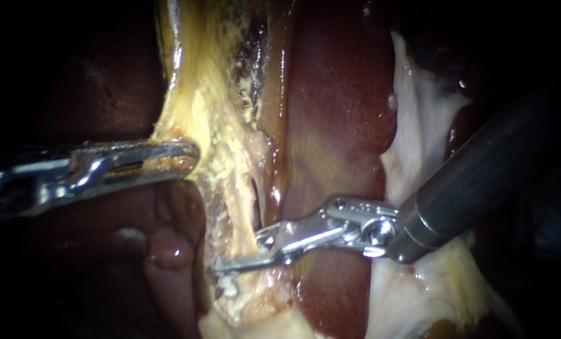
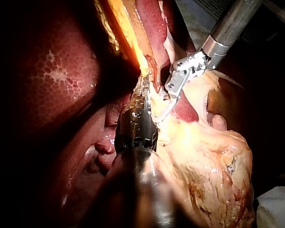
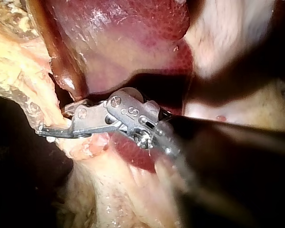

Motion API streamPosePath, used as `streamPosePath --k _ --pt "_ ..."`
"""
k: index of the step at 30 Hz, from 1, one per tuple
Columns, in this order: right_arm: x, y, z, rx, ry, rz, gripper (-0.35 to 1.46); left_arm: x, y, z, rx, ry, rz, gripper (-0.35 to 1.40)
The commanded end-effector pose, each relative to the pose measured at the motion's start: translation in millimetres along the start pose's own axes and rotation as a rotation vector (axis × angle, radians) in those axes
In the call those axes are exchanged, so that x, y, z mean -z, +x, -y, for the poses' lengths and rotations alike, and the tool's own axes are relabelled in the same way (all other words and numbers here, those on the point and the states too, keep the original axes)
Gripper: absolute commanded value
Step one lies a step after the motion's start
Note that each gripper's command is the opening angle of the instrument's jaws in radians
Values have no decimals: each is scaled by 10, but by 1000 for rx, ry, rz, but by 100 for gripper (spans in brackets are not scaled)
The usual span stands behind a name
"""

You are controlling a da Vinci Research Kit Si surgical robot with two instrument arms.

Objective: Going back second clip left tube

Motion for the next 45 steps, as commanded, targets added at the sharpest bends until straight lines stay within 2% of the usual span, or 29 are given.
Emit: streamPosePath --k 1,4,8,11,18,23,34,38,45 --pt "0 0 0 -5 1 1 -35 0 0 0 -1 1 0 -35" --pt "2 -1 1 -5 2 1 -35 0 0 0 -1 -1 1 -35" --pt "6 2 1 -5 -42 -18 38 0 0 0 -1 -2 1 -35" --pt "11 5 0 3 -58 -25 50 0 0 0 -1 -1 1 -35" --pt "35 10 4 136 -104 -33 59 1 1 -3 -1 -3 2 -35" --pt "64 14 12 190 -132 -38 60 2 1 -4 -2 -3 2 -35" --pt "118 29 36 219 -156 -44 60 1 1 -6 -2 -3 2 -35" --pt "133 36 51 261 -158 -41 60 2 2 -7 -2 -5 3 -35" --pt "165 69 84 410 -189 -25 60 -1 3 -11 -4 -5 3 -35"
